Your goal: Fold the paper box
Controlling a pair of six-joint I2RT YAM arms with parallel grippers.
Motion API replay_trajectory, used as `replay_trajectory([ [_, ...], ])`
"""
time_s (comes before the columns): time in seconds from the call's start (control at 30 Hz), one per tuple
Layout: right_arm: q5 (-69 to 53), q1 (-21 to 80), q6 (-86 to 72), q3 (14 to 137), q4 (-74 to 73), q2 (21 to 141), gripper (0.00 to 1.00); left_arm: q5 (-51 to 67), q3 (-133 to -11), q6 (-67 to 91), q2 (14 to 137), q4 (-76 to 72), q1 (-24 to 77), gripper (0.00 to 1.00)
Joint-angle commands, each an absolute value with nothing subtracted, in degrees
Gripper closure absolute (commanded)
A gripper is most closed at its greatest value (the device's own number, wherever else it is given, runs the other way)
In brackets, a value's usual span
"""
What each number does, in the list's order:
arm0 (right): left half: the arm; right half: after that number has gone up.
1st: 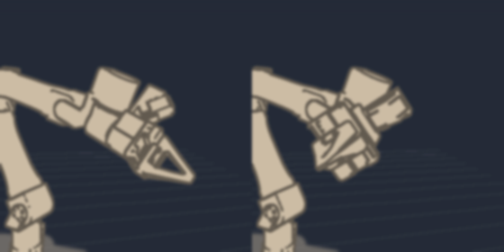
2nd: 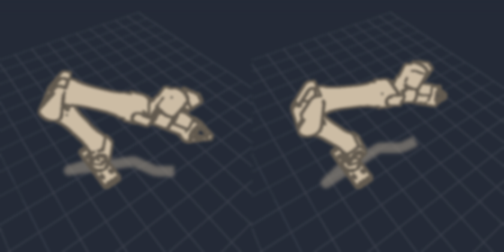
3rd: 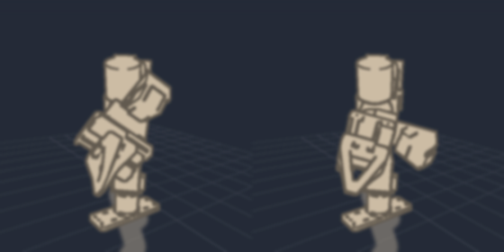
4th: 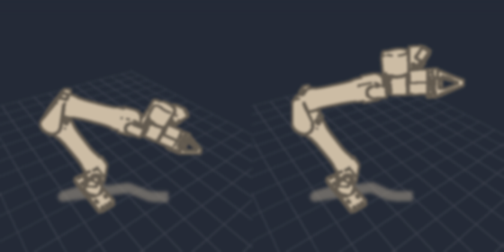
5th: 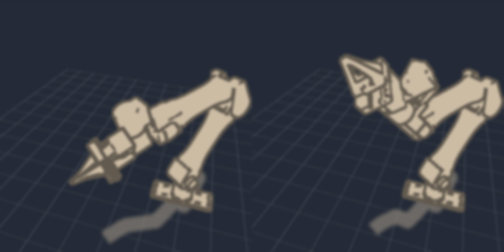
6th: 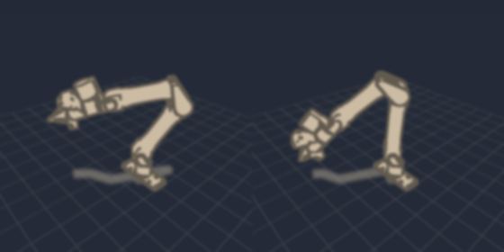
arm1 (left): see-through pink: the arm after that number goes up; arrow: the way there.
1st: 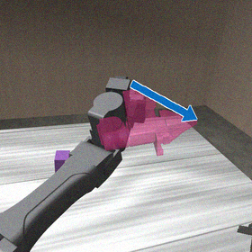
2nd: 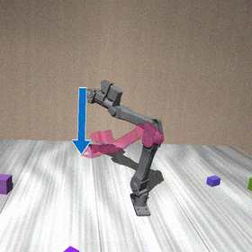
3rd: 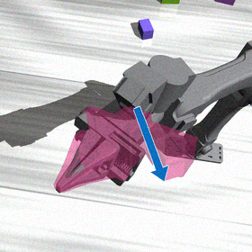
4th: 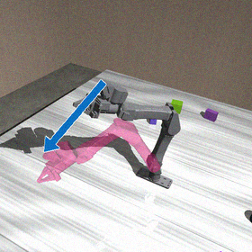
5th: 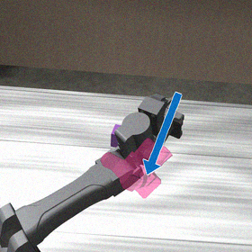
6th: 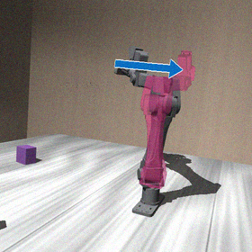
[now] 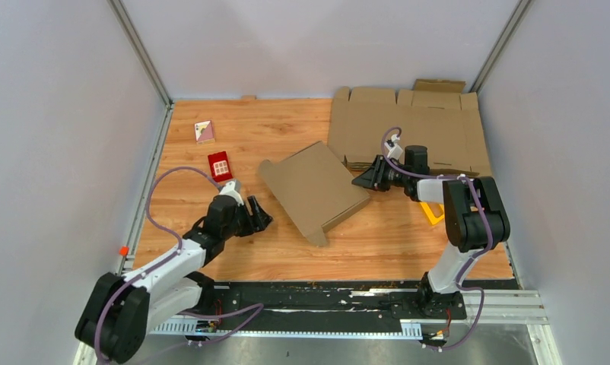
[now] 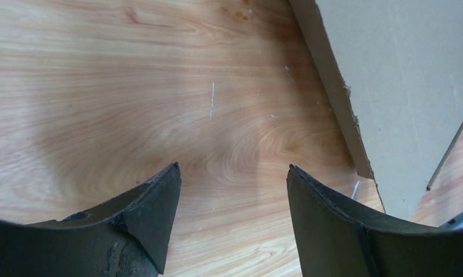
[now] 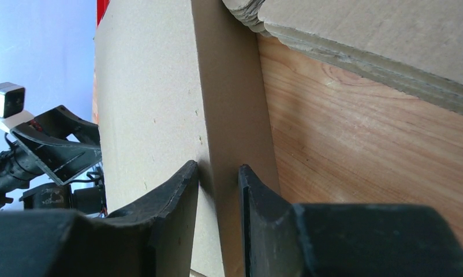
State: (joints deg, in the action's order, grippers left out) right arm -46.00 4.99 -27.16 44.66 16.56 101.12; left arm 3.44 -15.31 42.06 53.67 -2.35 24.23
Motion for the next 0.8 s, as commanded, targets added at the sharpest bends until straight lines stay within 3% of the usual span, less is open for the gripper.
replay_trajectory([
  [0.0,-37.4,4.0,-24.3,44.3,12.3,104.0,0.71,9.9,-16.5,44.8,60.5,-11.8,23.9,0.25],
  [0.17,-41.2,3.7,-26.8,43.4,16.0,103.5,0.75,13.5,-15.4,49.4,67.1,-23.3,24.1,0.29],
  [0.3,-44.6,3.6,-29.1,42.7,19.0,103.9,0.89,13.7,-15.5,51.5,69.7,-29.4,25.5,0.29],
  [0.53,-46.0,2.8,-30.6,42.2,20.2,104.8,1.0,12.1,-17.0,51.4,71.1,-29.8,27.2,0.3],
  [0.77,-48.5,4.5,-31.0,41.6,21.1,104.4,1.0,7.5,-15.9,48.7,59.6,-17.9,26.5,0.29],
])
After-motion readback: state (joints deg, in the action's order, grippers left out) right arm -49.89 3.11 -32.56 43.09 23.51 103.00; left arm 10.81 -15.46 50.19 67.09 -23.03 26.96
